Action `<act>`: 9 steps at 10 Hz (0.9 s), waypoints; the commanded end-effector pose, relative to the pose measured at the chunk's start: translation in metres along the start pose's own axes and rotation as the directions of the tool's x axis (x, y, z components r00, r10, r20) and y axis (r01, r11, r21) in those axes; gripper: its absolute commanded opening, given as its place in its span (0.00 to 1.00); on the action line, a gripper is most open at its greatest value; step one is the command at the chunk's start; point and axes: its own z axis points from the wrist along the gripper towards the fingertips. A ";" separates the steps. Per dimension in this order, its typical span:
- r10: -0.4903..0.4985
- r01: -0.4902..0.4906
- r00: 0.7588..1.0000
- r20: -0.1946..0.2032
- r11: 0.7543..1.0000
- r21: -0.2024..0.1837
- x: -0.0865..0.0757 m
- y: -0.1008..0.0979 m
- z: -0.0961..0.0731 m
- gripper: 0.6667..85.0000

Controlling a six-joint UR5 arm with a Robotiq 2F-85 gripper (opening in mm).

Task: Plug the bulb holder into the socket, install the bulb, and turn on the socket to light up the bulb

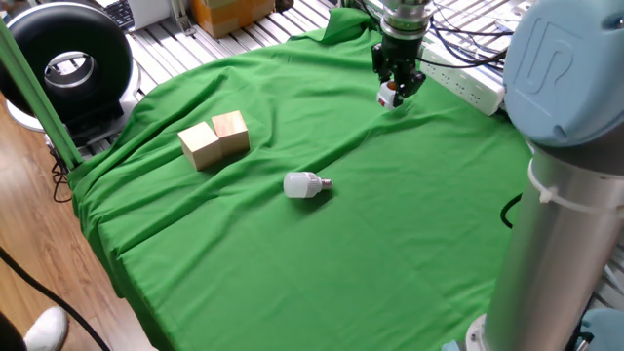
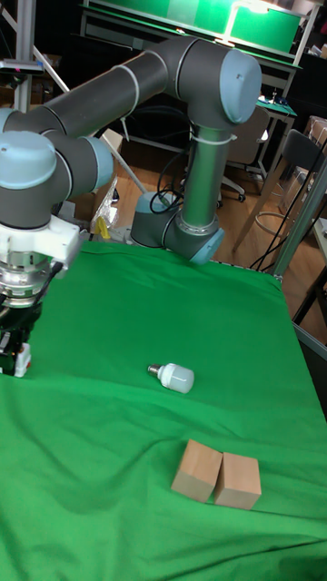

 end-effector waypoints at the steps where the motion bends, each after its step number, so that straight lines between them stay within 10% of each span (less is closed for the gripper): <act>1: -0.105 0.104 0.994 -0.017 0.995 -0.004 0.030 0.007 -0.007 0.00; 9: -0.143 0.143 0.990 -0.013 0.989 0.022 0.079 0.013 0.016 0.00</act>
